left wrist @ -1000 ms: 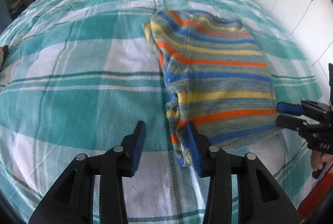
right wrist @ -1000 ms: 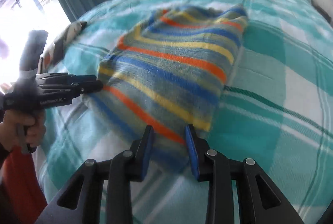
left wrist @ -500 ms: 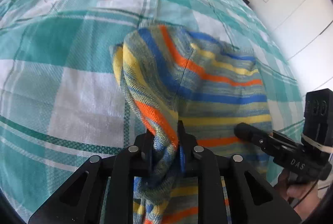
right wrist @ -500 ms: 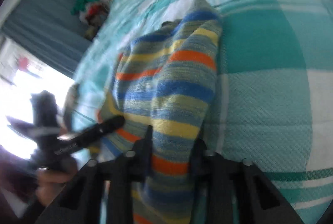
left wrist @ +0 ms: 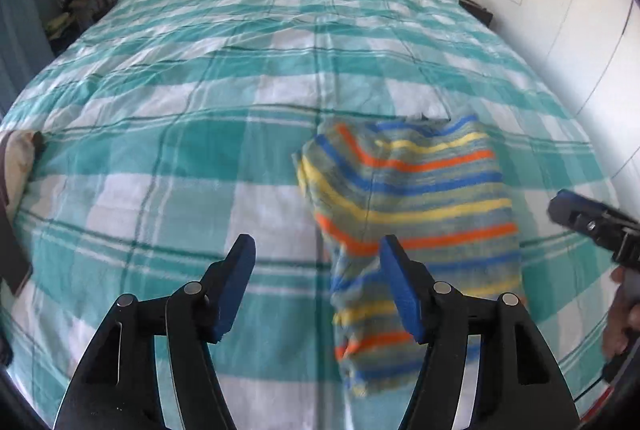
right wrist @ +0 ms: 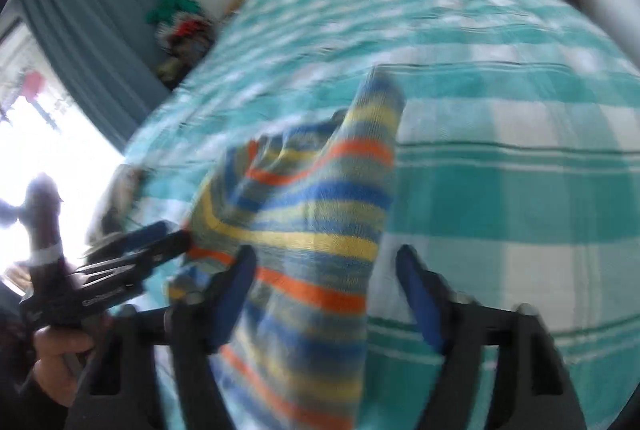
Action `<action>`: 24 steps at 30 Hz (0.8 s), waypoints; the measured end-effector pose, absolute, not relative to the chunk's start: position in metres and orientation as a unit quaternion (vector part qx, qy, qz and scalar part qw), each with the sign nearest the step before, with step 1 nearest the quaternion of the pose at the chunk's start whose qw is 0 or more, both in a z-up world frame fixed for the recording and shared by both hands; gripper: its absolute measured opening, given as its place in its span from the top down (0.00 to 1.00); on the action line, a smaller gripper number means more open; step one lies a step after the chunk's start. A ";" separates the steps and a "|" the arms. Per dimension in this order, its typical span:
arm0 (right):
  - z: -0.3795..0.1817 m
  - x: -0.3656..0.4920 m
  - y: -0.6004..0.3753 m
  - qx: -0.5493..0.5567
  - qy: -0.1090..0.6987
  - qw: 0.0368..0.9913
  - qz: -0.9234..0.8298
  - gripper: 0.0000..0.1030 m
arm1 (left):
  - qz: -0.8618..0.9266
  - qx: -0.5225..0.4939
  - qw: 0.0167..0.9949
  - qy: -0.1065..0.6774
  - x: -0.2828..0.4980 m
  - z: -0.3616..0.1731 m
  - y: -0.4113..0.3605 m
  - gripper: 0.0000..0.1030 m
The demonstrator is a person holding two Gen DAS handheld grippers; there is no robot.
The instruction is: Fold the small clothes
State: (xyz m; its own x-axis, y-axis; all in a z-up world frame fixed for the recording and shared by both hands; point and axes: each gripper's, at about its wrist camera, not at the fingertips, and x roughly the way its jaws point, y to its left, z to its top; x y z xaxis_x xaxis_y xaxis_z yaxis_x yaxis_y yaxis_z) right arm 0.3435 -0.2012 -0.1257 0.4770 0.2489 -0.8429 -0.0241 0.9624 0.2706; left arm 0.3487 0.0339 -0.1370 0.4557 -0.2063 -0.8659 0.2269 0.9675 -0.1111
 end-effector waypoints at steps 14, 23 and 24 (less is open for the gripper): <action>-0.015 0.110 -0.172 0.024 0.499 0.866 -0.011 0.02 | -0.045 0.035 0.876 0.479 0.129 -0.029 0.057 0.01; 0.016 0.052 -0.148 -0.002 0.495 0.868 -0.043 0.02 | -0.017 0.043 0.879 0.475 0.074 0.004 0.059 0.01; 0.019 0.047 -0.146 0.000 0.497 0.867 -0.042 0.02 | -0.019 0.044 0.879 0.475 0.068 0.007 0.059 0.01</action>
